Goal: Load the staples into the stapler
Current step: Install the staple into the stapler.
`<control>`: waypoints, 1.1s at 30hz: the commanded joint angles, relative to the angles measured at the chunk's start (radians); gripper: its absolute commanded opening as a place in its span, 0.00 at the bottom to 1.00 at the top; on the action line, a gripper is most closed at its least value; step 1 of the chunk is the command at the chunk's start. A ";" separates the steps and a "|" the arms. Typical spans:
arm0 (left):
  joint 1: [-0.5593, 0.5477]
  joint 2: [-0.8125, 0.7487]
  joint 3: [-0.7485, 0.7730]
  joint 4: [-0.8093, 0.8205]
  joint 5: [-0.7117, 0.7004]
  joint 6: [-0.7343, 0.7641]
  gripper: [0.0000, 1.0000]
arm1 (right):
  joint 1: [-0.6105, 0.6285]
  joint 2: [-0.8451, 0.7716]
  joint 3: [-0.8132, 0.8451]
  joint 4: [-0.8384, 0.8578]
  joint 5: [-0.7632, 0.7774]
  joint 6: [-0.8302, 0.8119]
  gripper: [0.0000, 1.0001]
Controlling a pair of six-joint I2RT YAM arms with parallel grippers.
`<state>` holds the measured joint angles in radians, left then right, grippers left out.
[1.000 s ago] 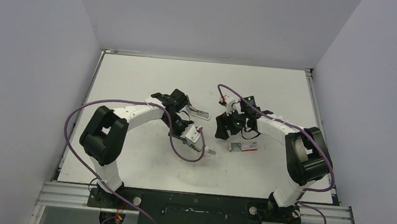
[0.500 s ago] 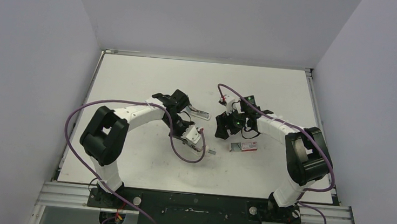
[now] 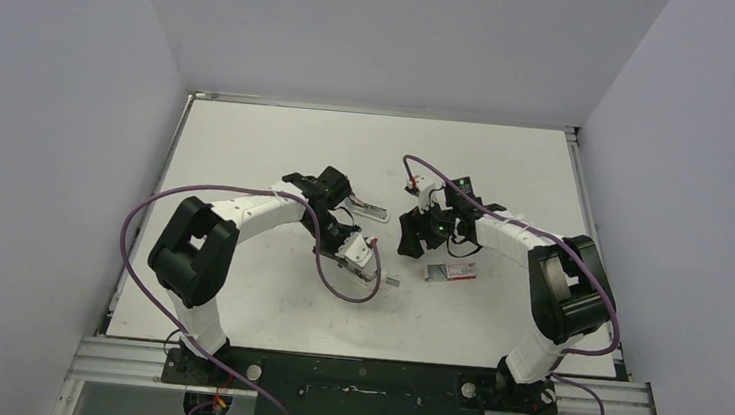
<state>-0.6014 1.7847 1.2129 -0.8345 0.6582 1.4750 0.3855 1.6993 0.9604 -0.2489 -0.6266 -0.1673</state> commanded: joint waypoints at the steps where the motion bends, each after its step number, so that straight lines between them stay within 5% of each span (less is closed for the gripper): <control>1: -0.005 0.008 0.027 -0.016 0.007 0.000 0.00 | -0.008 0.009 0.038 0.014 -0.023 -0.011 0.72; 33: -0.005 0.010 0.027 -0.013 -0.008 -0.004 0.09 | -0.008 0.012 0.038 0.014 -0.023 -0.010 0.72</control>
<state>-0.6018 1.7847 1.2129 -0.8345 0.6392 1.4738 0.3855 1.6997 0.9607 -0.2489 -0.6304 -0.1677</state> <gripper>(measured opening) 0.151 0.717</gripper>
